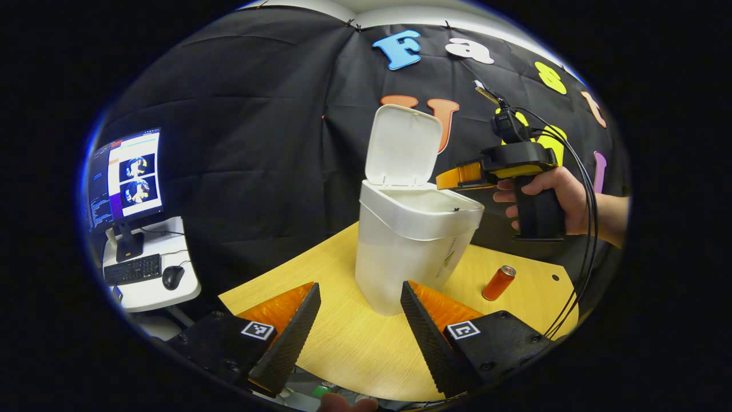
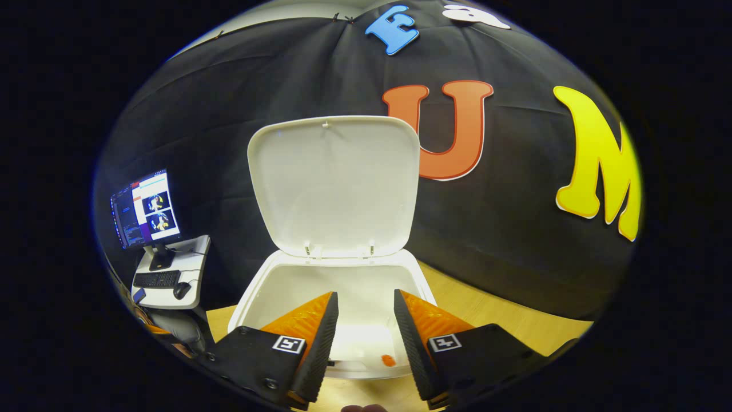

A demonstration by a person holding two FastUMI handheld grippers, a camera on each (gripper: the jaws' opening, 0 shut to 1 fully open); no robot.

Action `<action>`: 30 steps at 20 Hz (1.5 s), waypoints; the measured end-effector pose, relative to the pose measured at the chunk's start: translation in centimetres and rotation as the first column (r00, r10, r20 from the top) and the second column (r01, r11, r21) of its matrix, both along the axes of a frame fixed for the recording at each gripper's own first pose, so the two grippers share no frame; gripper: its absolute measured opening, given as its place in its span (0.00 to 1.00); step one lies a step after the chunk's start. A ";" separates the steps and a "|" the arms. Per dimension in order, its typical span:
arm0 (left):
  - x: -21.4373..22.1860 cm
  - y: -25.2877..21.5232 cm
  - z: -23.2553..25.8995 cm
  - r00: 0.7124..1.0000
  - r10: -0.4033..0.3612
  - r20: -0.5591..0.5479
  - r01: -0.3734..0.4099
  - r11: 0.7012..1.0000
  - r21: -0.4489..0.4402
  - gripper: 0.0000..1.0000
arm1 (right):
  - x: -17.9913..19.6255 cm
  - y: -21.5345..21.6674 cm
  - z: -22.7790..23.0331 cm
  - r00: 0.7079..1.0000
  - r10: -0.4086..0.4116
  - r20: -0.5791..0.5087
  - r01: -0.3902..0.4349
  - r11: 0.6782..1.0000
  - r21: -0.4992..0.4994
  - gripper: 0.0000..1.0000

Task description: Press the lid of the desktop garbage bin to open it, pick up the crumpled paper on the desktop and throw it into the bin, then pick up the pop can on the desktop and drop it into the bin, and finally close the garbage bin lid.

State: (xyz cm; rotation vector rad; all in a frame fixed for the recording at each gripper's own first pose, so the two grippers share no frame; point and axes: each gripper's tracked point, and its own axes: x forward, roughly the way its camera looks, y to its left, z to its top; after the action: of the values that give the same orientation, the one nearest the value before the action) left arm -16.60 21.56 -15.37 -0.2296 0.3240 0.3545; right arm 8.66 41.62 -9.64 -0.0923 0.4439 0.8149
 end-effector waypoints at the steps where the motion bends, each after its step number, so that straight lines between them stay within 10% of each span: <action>1: 0.4 -0.4 0.3 1.000 -0.020 0.008 0.020 1.000 0.006 0.94 | -0.1 -0.5 0.7 1.000 -0.002 0.020 0.002 1.000 0.010 0.67; 14: 7.8 -7.9 3.2 0.961 -0.256 0.103 0.247 0.965 0.094 0.94 | -1.2 -15.0 7.0 0.973 -0.202 0.107 0.179 0.964 0.194 0.91; 30: 16.7 -23.3 -3.0 0.799 -0.599 0.056 0.591 0.799 0.111 0.96 | -6.1 -42.4 2.0 0.776 -0.613 0.152 0.614 0.788 0.044 0.94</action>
State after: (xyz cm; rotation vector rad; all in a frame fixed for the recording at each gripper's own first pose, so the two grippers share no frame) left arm 0.05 -1.75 -18.37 -0.0451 0.2752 -0.2717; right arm 2.52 -0.78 -7.62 -0.0136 0.2952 0.1508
